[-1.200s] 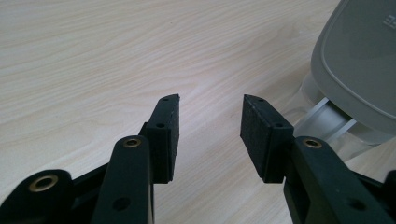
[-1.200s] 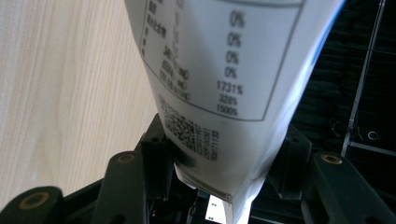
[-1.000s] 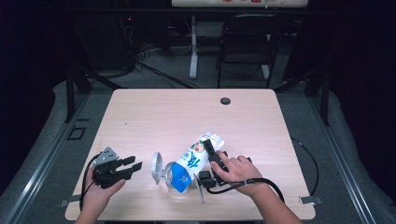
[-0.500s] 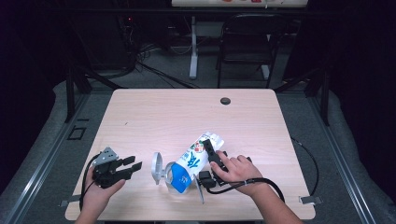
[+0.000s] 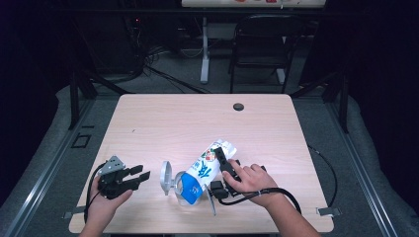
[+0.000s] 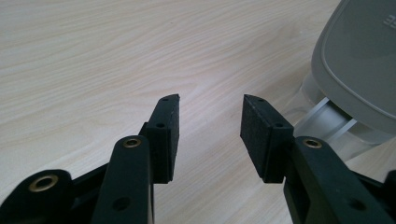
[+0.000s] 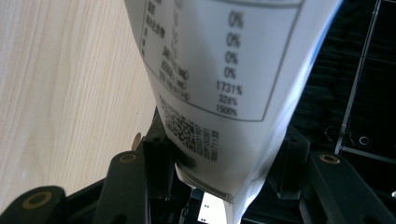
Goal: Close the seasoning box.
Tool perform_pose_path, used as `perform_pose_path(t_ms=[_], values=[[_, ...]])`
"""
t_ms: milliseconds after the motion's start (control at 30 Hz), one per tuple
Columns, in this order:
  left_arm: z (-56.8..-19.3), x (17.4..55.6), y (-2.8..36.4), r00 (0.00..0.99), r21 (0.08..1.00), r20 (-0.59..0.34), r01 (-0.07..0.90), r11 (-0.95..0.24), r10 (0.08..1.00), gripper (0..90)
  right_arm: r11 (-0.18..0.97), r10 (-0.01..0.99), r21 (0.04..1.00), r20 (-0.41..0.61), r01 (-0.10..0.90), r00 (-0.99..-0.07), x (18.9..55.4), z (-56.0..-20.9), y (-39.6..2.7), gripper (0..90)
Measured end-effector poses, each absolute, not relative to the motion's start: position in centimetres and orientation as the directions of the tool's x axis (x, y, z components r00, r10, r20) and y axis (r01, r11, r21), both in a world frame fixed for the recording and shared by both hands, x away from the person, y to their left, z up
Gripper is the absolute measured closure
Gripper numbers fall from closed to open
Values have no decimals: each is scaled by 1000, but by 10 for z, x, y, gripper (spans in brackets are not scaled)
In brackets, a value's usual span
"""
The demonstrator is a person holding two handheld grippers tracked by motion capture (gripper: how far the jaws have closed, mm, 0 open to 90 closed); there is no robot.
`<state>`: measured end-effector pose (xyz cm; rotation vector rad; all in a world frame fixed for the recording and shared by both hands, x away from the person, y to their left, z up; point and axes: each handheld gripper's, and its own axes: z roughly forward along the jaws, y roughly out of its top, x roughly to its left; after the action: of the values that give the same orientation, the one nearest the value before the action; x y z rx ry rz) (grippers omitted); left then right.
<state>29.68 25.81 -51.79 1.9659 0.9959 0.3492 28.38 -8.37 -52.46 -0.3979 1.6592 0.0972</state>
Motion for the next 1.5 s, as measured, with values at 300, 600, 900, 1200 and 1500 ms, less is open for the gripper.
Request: perform_pose_path(t_ms=[300, 600, 900, 1200, 1500], values=[[-518, 297, 258, 638, 810, -132, 511, -289, 759, 578, 933, -205, -173, -976, -315, -73, 284, -524, -83, 515], [-518, 297, 258, 638, 810, -132, 511, -288, 759, 578, 936, -229, -201, -971, -290, -66, 282, -523, -83, 520], [-517, 296, 258, 637, 812, -131, 509, -287, 759, 578, 935, -234, -208, -970, -287, -59, 282, -522, -82, 523], [-517, 296, 258, 637, 811, -133, 510, -286, 759, 578, 931, -248, -224, -968, -288, -48, 282, -522, -81, 528], [-518, 297, 258, 638, 810, -132, 511, -289, 758, 578, 931, -246, -221, -968, -290, -53, 282, -521, -81, 533]])
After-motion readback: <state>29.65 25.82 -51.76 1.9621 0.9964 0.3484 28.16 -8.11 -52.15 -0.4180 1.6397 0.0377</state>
